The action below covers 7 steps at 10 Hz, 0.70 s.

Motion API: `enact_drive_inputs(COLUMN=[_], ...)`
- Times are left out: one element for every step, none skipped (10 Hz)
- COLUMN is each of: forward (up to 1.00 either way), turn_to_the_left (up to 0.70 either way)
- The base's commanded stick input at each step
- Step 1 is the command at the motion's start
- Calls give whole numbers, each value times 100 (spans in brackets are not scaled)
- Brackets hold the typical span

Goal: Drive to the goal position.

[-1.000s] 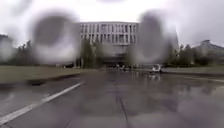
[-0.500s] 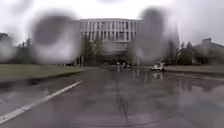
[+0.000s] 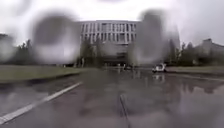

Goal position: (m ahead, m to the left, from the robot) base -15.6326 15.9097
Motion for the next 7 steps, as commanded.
enact_drive_inputs(forward=[0,0,0,0,0,0,0], turn_to_the_left=[26,55,70,70,70,70,70])
